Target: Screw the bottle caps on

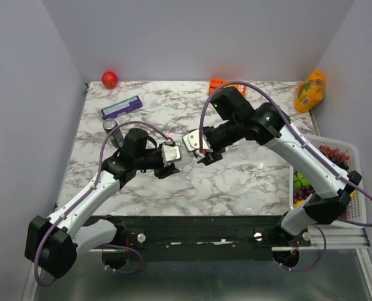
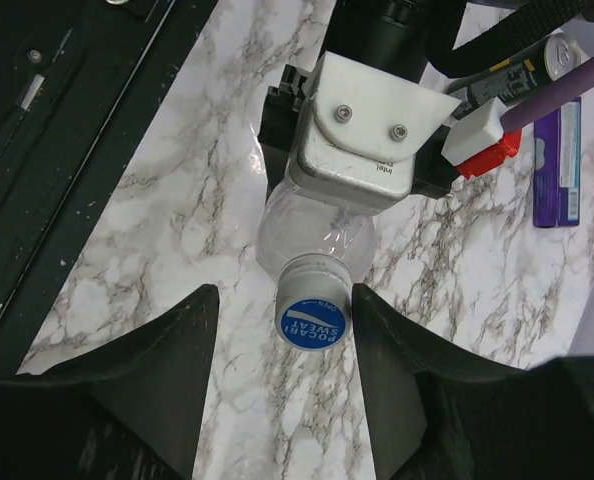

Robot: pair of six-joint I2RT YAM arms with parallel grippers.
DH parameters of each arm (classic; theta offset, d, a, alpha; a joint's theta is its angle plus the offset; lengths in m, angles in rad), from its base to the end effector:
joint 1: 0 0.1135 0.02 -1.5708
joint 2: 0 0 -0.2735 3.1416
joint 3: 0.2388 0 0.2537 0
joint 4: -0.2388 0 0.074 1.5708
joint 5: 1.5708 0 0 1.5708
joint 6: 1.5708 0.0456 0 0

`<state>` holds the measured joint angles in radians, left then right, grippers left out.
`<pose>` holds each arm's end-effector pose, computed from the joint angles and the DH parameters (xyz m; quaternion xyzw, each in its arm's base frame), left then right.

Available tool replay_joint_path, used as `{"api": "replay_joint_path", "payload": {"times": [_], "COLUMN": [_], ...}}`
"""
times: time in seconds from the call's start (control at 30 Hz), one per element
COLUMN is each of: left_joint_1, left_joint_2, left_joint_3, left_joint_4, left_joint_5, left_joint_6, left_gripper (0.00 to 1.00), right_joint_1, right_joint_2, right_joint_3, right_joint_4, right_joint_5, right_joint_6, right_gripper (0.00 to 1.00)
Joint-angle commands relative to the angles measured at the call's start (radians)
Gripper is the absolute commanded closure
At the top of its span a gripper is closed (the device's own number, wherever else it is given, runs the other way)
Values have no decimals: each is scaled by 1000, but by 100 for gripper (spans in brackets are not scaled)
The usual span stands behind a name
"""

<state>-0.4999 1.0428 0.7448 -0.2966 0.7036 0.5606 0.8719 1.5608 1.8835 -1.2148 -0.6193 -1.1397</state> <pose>0.1838 -0.1340 0.2738 0.5587 0.6335 -0.2909 0.4493 0.1739 0.2481 0.4356 -0.8129 0.3952 0.2424 0.3526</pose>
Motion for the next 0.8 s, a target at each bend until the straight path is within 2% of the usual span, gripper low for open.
{"api": "replay_joint_path", "payload": {"times": [0.0, 0.23, 0.4, 0.5, 0.7, 0.77], "left_joint_1": [-5, -5, -5, -5, -5, -5], "left_joint_2": [3, 5, -3, -3, -23, -36], "left_joint_3": [33, 36, 30, 31, 15, -2], "left_joint_4": [-4, -6, 28, 25, 43, 83], "left_joint_5": [5, -3, -15, -18, -49, -68], "left_joint_6": [19, 21, 1, 1, -13, -25], "left_gripper": [100, 100, 100, 100, 100, 100], "right_joint_1": [10, 10, 10, 10, 0, -10], "right_joint_2": [-18, -13, -7, -13, 44, 77], "right_joint_3": [-14, -32, -72, -99, -47, 1], "right_joint_4": [43, 58, 75, 106, 89, 69], "right_joint_5": [23, 53, 93, 104, 199, 199], "right_joint_6": [-23, -14, 40, 63, 161, 216], "right_gripper": [40, 57, 60, 55, 63, 69]}}
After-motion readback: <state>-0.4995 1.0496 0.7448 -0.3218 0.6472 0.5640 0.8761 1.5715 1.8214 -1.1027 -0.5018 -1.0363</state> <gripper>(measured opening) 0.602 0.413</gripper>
